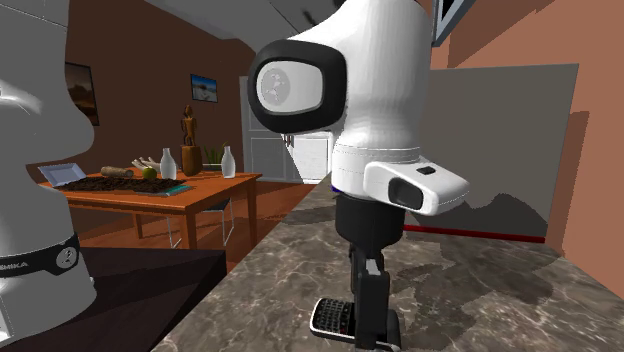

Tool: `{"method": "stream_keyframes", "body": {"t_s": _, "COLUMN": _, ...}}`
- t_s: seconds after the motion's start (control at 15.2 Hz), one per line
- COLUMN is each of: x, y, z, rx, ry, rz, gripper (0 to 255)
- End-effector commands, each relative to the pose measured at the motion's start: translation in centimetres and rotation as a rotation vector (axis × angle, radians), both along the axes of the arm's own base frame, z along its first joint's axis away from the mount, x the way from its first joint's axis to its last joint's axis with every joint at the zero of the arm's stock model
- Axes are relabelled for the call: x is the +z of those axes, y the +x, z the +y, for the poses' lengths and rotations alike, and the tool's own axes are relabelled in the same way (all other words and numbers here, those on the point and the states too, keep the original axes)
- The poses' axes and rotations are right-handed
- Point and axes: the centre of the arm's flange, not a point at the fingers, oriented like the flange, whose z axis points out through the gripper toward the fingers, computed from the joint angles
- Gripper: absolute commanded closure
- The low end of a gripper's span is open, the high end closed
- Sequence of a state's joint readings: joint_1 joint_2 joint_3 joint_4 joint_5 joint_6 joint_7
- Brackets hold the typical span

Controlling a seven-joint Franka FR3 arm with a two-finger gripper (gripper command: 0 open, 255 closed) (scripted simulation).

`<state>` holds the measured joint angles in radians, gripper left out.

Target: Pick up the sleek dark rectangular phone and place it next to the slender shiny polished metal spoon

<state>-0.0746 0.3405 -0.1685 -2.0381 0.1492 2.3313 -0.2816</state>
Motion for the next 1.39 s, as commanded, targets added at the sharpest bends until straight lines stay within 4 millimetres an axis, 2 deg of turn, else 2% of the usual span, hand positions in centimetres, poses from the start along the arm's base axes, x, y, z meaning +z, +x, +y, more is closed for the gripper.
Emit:
{"method": "stream_keyframes", "body": {"t_s": 0.0, "x": -1.1, "y": 0.1, "z": 0.0, "rx": 0.000, "ry": 0.000, "rz": 0.000, "gripper": 0}}
{"method": "stream_keyframes", "body": {"t_s": 0.53, "x": -1.4, "y": 0.1, "z": 0.0, "rx": 0.000, "ry": 0.000, "rz": 0.000, "gripper": 0}}
{"method": "stream_keyframes", "body": {"t_s": 0.59, "x": -1.4, "y": 0.1, "z": 0.0, "rx": 0.000, "ry": 0.000, "rz": 0.000, "gripper": 255}}
{"method": "stream_keyframes", "body": {"t_s": 1.19, "x": -1.4, "y": 0.1, "z": 0.0, "rx": 0.000, "ry": 0.000, "rz": 0.000, "gripper": 255}}
{"method": "stream_keyframes", "body": {"t_s": 1.32, "x": -0.3, "y": 0.1, "z": 0.0, "rx": 0.000, "ry": 0.000, "rz": 0.000, "gripper": 255}}
